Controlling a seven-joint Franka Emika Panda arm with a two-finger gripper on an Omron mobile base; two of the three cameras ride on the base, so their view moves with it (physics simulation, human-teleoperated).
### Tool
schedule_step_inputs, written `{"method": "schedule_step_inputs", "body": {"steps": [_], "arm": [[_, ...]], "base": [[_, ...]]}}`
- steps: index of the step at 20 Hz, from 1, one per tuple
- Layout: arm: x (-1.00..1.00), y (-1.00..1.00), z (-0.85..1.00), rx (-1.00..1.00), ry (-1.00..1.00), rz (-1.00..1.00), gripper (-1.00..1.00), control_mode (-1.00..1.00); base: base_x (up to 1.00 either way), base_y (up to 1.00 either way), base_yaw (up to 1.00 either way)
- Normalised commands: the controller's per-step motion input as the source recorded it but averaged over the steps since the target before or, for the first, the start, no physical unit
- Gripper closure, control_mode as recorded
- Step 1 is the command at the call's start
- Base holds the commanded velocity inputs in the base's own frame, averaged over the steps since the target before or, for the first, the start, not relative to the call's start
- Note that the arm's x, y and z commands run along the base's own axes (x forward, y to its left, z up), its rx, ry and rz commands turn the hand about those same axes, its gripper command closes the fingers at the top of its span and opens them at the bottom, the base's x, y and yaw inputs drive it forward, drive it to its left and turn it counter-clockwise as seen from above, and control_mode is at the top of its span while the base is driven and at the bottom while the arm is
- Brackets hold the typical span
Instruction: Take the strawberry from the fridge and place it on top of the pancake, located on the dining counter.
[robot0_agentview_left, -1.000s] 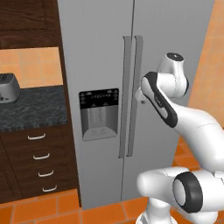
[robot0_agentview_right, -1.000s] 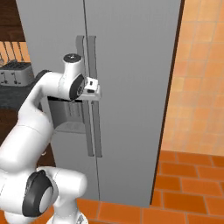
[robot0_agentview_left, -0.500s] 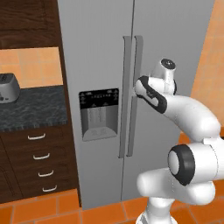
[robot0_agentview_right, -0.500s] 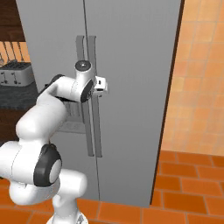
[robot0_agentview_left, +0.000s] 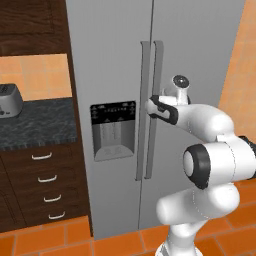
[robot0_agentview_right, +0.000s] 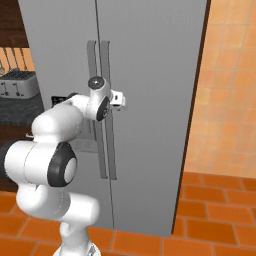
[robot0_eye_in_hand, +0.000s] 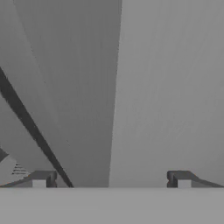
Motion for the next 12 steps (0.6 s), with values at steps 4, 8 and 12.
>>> {"method": "schedule_step_inputs", "body": {"steps": [4, 8, 12], "arm": [[0.23, 0.02, 0.0, 0.0, 0.0, -0.02, -1.0, -1.0], [0.25, 0.0, 0.0, 0.0, 0.0, 0.0, -1.0, -1.0], [0.28, 0.0, -0.01, 0.03, -0.07, 0.0, -1.0, -1.0]], "base": [[0.0, 0.0, 0.0], [0.0, 0.0, 0.0], [0.0, 0.0, 0.0]]}}
